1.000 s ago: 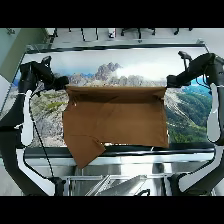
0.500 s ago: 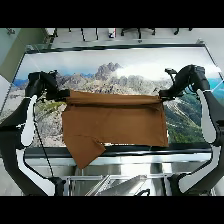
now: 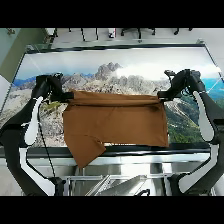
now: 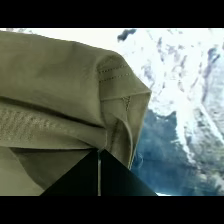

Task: Fold the shirts.

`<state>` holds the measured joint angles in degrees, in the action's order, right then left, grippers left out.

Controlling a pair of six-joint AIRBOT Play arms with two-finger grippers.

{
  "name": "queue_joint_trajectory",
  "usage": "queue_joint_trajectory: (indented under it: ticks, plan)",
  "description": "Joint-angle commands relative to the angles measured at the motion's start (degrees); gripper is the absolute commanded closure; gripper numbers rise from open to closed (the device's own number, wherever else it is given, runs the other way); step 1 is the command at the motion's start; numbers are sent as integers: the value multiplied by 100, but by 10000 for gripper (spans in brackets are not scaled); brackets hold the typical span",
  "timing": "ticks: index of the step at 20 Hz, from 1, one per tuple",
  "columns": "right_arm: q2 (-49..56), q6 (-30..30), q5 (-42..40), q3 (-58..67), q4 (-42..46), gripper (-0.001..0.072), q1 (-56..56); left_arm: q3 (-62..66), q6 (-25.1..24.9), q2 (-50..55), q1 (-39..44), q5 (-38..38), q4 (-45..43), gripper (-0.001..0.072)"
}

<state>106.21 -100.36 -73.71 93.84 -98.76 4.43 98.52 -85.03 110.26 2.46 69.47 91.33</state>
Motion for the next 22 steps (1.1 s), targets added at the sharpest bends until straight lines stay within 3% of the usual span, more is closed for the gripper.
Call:
queue_joint_trajectory:
  ticks: [1, 2, 3, 4, 5, 8, 11, 14, 17, 20, 22]
  plan:
    - [-17, 81, 15, 4, -85, 691, 0, 7, 4, -70, 48, 22, 31, 691]
    - [-50, 153, 7, 7, -164, 659, -4, 7, 4, -131, 48, 63, 85, 690]
    - [-96, 223, -2, 37, -321, 423, -4, 7, 2, -212, 46, 81, 216, 556]
    - [-144, 227, -59, 109, -479, 313, -2, 7, 2, -302, 35, 101, 341, 214]
    - [-208, 227, -149, 208, -638, 314, 2, 7, 7, -415, 33, 120, 459, -4]
    - [-625, 232, -544, 433, -798, 314, 66, 7, 7, -881, -11, 378, 476, -5]
    - [-1154, 229, -1244, 321, -804, 314, 448, -2, -31, -1412, -345, 1281, 457, -5]
    - [-1847, 116, -1460, -669, -1150, 314, 1034, -966, -52, -2103, -907, 1952, 479, -4]
    - [-2857, -326, -964, -2581, -1779, 314, 1869, -3230, -164, -3228, -1333, 1589, 763, -5]
    - [-3447, -494, -282, -4033, -2352, 313, 2811, -5230, -544, -4035, -1626, 931, 2124, -5]
    - [-3464, -706, -234, -4548, -2433, 312, 3182, -6229, -649, -4402, -1580, 461, 2529, -4]
